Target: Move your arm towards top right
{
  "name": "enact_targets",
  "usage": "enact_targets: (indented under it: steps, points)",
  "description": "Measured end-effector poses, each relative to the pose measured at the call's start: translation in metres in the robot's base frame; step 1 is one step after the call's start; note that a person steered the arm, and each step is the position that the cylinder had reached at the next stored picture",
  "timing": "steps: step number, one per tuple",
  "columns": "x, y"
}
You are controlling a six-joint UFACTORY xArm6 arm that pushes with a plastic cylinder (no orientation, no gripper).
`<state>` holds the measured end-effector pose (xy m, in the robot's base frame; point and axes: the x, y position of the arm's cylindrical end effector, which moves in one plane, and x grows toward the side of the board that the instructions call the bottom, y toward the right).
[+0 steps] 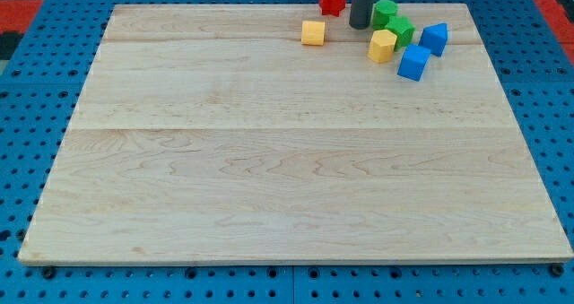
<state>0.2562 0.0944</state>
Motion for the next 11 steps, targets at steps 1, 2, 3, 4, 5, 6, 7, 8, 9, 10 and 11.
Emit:
enact_targets:
  steps: [1, 2, 3, 4, 5, 6, 7, 8, 9, 10, 11]
  points:
    - [0.005, -0.150]
    - [-0.031, -0.284]
    - [-0.019, -0.290]
    - [-0.015, -0.275]
    - [-0.054, -0.190]
    - [-0.064, -0.151]
    - [-0.062, -0.120]
    - [0.024, -0.066]
    - [0.122, 0.012]
    - [0.099, 0.135]
    - [0.004, 0.232]
